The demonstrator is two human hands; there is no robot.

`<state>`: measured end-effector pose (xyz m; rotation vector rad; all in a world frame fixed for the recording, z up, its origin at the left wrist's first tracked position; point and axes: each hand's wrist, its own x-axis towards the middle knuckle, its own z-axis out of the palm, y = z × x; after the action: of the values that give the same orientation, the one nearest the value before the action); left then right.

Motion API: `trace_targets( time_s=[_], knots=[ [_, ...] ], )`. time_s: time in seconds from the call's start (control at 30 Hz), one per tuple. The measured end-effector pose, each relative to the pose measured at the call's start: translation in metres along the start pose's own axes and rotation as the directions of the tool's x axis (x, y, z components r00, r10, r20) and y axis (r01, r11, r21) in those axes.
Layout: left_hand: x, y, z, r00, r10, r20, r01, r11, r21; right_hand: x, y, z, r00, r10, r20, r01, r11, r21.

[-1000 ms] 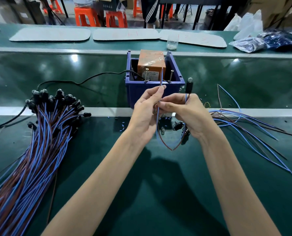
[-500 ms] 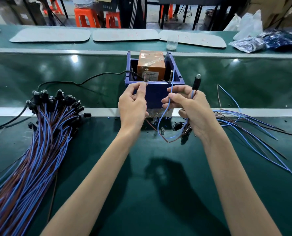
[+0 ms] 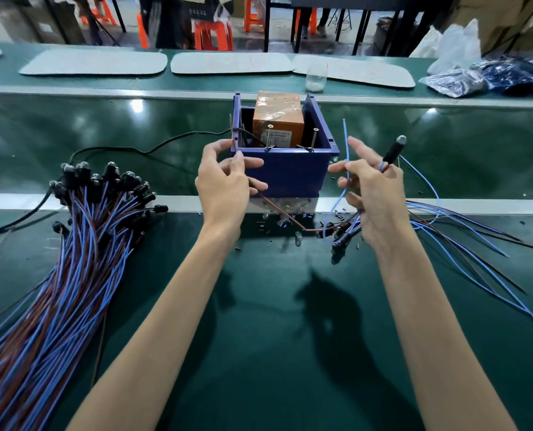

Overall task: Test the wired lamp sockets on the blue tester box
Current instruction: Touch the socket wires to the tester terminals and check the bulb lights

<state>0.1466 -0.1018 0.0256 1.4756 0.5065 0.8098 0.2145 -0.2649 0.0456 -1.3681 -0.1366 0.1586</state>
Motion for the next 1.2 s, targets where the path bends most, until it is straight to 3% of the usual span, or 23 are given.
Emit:
trace_targets(
  time_s=[0.3,1.2],
  knots=[
    [0.0049,-0.004,-0.0009,0.992,-0.122,0.01,0.122,0.992,-0.017,0.0038,0.0032,-0.0024,0.999,0.026,-0.048,-0.027,0.999,-0.019],
    [-0.0021,-0.0005,-0.0012,0.992,-0.095,0.08,0.082,0.985,0.149,0.0037,0.0077,-0.0037,0.996,0.057,0.07,-0.046,0.989,-0.144]
  ],
)
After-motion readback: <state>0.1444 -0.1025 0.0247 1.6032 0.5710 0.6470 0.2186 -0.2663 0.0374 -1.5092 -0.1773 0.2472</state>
